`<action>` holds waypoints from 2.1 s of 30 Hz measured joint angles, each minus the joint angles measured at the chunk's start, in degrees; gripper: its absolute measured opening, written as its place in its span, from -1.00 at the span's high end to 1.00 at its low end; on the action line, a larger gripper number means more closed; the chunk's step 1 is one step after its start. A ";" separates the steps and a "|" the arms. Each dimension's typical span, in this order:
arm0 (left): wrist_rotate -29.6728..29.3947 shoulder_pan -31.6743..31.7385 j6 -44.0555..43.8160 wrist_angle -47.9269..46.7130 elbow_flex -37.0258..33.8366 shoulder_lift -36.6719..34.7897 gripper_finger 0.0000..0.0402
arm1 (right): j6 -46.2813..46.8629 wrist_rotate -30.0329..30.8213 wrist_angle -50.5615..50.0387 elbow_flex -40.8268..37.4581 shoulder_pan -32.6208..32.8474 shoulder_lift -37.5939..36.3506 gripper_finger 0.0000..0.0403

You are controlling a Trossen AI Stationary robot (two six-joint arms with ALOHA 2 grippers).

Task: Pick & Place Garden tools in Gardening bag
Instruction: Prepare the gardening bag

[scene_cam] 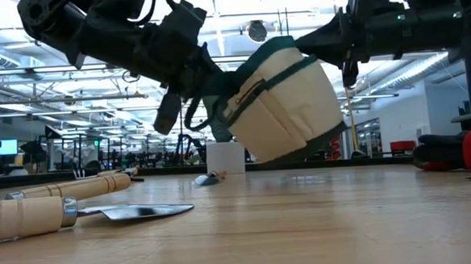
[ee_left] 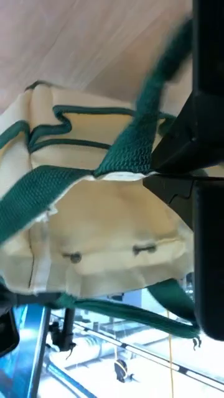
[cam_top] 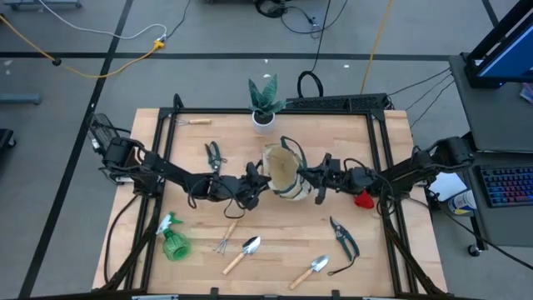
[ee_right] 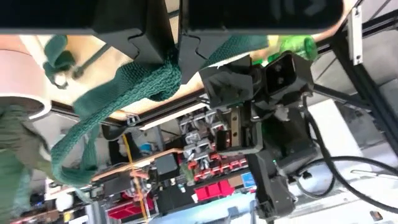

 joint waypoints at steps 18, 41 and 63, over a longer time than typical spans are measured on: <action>10.69 -0.89 -6.13 -4.43 0.00 -5.62 0.95 | 1.91 1.59 -7.52 0.00 6.95 -0.78 0.98; 10.67 -0.92 -12.48 -7.91 0.00 -5.59 0.66 | 1.68 4.69 -13.17 -0.04 9.85 -0.80 0.98; 10.47 -0.87 -13.25 -8.37 0.00 -5.59 0.59 | 1.50 4.58 -14.96 -0.04 9.85 -0.78 0.57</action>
